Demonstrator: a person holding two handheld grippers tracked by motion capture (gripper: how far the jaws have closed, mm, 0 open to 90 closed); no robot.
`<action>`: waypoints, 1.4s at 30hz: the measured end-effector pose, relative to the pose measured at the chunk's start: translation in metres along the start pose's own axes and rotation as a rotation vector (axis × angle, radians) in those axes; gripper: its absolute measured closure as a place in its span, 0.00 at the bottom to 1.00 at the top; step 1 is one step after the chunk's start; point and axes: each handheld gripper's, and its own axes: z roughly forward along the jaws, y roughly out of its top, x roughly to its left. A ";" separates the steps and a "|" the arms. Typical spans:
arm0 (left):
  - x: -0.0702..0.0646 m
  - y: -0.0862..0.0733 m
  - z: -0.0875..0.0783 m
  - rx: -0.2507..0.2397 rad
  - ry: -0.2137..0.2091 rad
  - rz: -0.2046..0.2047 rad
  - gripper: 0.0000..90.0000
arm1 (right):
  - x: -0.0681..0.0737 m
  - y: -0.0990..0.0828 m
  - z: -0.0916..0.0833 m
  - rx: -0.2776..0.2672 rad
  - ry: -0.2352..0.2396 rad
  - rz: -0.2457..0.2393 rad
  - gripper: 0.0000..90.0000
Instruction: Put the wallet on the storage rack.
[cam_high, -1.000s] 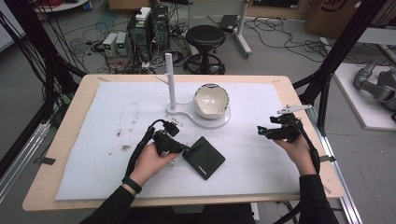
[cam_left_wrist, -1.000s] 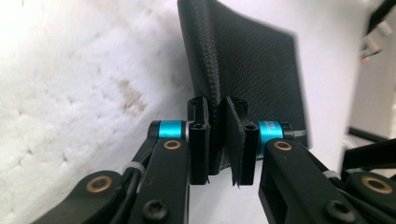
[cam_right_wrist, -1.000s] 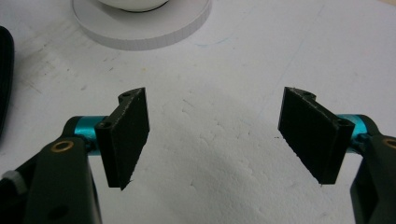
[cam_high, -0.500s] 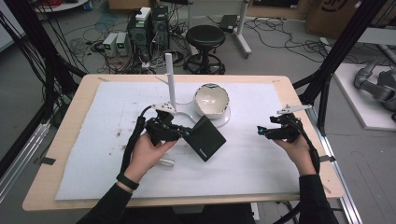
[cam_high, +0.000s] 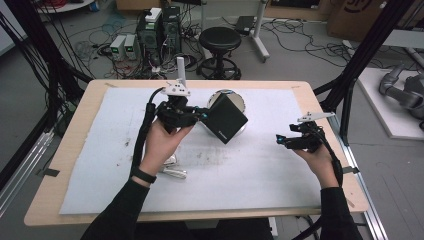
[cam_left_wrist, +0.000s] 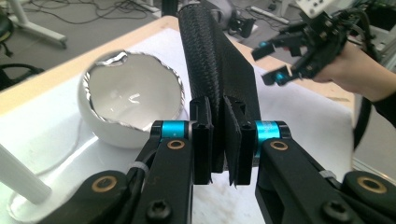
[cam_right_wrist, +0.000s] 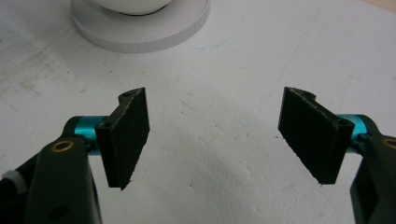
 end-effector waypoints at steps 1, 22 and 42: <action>0.000 0.000 0.000 0.000 0.000 0.000 0.91 | 0.000 0.000 0.000 0.000 0.000 0.000 0.28; 0.021 0.023 0.043 -0.042 0.182 0.071 0.91 | 0.001 0.000 -0.002 -0.005 0.001 0.004 0.28; 0.026 0.014 0.083 0.044 0.314 0.192 0.91 | 0.001 -0.001 -0.005 -0.014 0.006 0.010 0.28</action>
